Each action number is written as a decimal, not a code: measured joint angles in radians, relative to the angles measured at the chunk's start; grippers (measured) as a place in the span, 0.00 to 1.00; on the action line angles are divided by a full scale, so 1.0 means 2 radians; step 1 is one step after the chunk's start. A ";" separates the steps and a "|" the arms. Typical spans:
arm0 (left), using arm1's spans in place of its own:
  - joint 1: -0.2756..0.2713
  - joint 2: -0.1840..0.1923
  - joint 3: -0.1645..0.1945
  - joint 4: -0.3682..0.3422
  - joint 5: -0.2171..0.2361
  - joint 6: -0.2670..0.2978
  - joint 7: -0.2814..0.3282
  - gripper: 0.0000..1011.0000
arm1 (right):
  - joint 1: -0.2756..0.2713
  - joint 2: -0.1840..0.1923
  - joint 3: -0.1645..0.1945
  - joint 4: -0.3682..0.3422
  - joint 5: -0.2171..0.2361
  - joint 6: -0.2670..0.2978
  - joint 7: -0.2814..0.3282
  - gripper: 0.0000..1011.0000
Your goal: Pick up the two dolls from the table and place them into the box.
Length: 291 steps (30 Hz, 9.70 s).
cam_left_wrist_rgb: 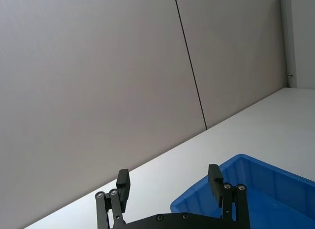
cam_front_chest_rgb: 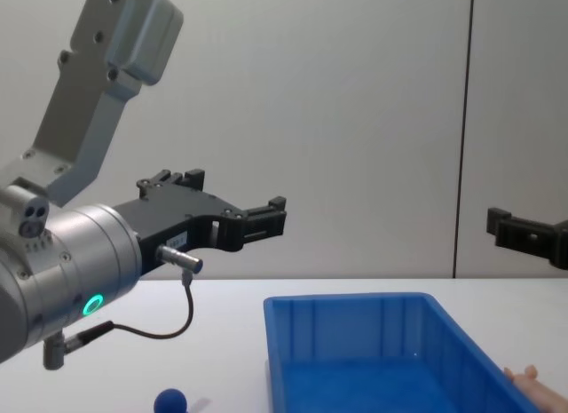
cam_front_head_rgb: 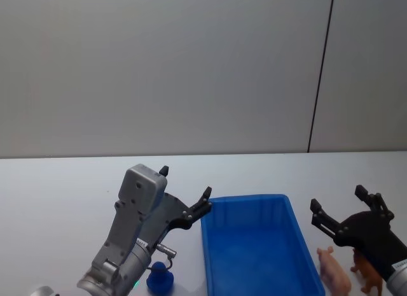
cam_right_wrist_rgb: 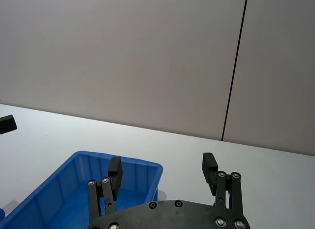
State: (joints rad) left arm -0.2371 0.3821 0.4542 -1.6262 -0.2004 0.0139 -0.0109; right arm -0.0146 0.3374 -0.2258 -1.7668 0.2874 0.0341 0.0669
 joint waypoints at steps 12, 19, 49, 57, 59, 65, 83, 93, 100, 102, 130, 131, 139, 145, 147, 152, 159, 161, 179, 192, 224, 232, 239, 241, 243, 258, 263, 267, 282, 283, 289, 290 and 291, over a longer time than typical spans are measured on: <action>0.000 0.000 0.000 0.000 0.000 0.000 0.000 0.99 | 0.000 0.000 0.000 0.000 0.000 0.000 0.000 0.99; 0.000 0.000 0.000 0.000 0.000 0.000 0.000 0.99 | 0.000 0.000 0.000 0.000 0.000 0.000 0.000 0.99; 0.000 0.000 0.000 0.000 0.000 0.000 0.000 0.99 | 0.000 0.000 0.000 0.000 0.000 0.000 0.000 0.99; 0.000 0.000 0.000 0.000 0.000 0.000 0.000 0.99 | -0.003 0.002 0.003 0.000 0.004 0.003 -0.003 0.99; 0.000 0.000 0.000 0.000 0.000 0.000 0.000 0.99 | -0.004 0.003 0.004 -0.001 0.007 0.007 -0.006 0.99; 0.000 0.000 0.000 0.000 0.000 0.000 0.000 0.99 | -0.010 0.006 0.008 -0.005 0.014 0.022 -0.019 0.99; 0.000 0.000 0.000 0.000 0.000 0.000 0.000 0.99 | -0.032 0.021 0.025 -0.009 0.025 0.080 -0.064 0.99; 0.000 0.000 0.000 0.000 0.000 0.000 0.000 0.99 | -0.045 0.028 0.033 -0.009 0.026 0.097 -0.081 0.99; 0.000 0.000 0.000 0.000 0.000 0.000 0.000 0.99 | -0.050 0.030 0.037 -0.001 0.025 0.102 -0.084 0.99; 0.000 0.000 0.000 0.000 0.000 0.000 0.000 0.99 | -0.051 0.030 0.037 0.003 0.024 0.102 -0.082 0.99; 0.000 0.000 0.000 0.000 0.000 0.000 0.000 0.99 | -0.046 0.025 0.035 0.052 0.011 0.103 -0.034 0.85; 0.000 0.000 0.000 0.000 0.000 0.000 0.000 0.99 | -0.046 0.024 0.035 0.054 0.010 0.104 -0.032 0.82; 0.000 0.000 0.000 0.000 0.000 0.000 0.000 0.99 | -0.043 0.022 0.034 0.064 0.005 0.108 -0.026 0.56; 0.000 0.000 0.000 0.000 0.000 0.000 0.000 0.99 | -0.042 0.020 0.033 0.066 0.002 0.109 -0.020 0.38; 0.000 0.000 0.000 0.000 0.000 0.000 0.000 0.99 | -0.042 0.020 0.033 0.066 0.000 0.107 -0.017 0.33; 0.000 0.000 0.000 0.000 0.000 0.000 0.000 0.99 | -0.043 0.020 0.033 0.059 -0.004 0.100 -0.015 0.28; 0.000 0.000 0.000 0.000 0.000 0.000 0.000 0.99 | -0.044 0.020 0.034 0.036 -0.013 0.083 -0.011 0.28; 0.000 0.000 0.000 0.000 0.000 0.000 0.000 0.99 | -0.043 0.020 0.034 0.030 -0.014 0.080 -0.009 0.28; 0.000 0.000 0.000 0.000 0.000 0.000 0.000 0.99 | 0.002 -0.009 0.015 0.015 -0.029 0.066 0.066 0.28; 0.000 0.000 0.000 0.000 0.000 0.000 0.000 0.99 | 0.054 -0.049 -0.010 0.072 -0.043 0.081 0.122 0.43; 0.000 0.000 0.000 0.000 0.000 0.000 0.000 0.99 | 0.027 -0.041 -0.004 0.040 -0.032 0.075 0.042 0.99; 0.000 0.000 0.000 0.000 0.000 0.000 0.000 0.99 | -0.001 -0.021 0.009 0.018 -0.021 0.079 0.014 0.99; 0.000 0.000 0.000 0.000 0.000 0.000 0.000 0.99 | -0.026 -0.004 0.019 0.006 -0.010 0.083 -0.004 0.99; 0.000 0.000 0.000 0.000 0.000 0.000 0.000 0.99 | -0.030 -0.002 0.020 0.005 -0.008 0.084 -0.005 0.99; 0.000 0.000 0.000 0.000 0.000 0.000 0.000 0.99 | -0.035 0.000 0.022 0.005 -0.006 0.084 -0.007 0.99; 0.000 0.000 0.000 0.000 0.000 0.000 0.000 0.99 | -0.043 0.000 0.021 0.031 -0.005 0.084 0.004 0.99; 0.000 0.000 0.000 0.000 0.000 0.000 0.000 0.99 | -0.039 -0.005 0.018 0.046 -0.010 0.084 0.010 0.99; 0.000 0.000 0.000 0.000 0.000 0.000 0.000 0.99 | -0.036 -0.008 0.016 0.054 -0.013 0.084 0.014 0.99; 0.000 0.000 0.000 0.000 0.000 0.000 0.000 0.99 | -0.021 -0.021 0.007 0.085 -0.031 0.089 0.024 0.67; 0.000 0.000 0.000 0.000 0.000 0.000 0.000 0.99 | -0.021 -0.021 0.007 0.086 -0.032 0.089 0.024 0.65; 0.000 0.000 0.000 0.000 0.000 0.000 0.000 0.99 | -0.019 -0.023 0.006 0.088 -0.036 0.093 0.023 0.45; 0.000 0.000 0.000 0.000 0.000 0.000 0.000 0.99 | -0.019 -0.023 0.006 0.088 -0.037 0.093 0.022 0.44; 0.000 0.000 0.000 0.000 0.000 0.000 0.000 0.99 | -0.019 -0.023 0.006 0.087 -0.038 0.093 0.021 0.40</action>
State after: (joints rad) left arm -0.2371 0.3821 0.4542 -1.6262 -0.2004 0.0139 -0.0109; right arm -0.0527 0.2908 -0.2133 -1.5920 0.2110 0.2197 0.1092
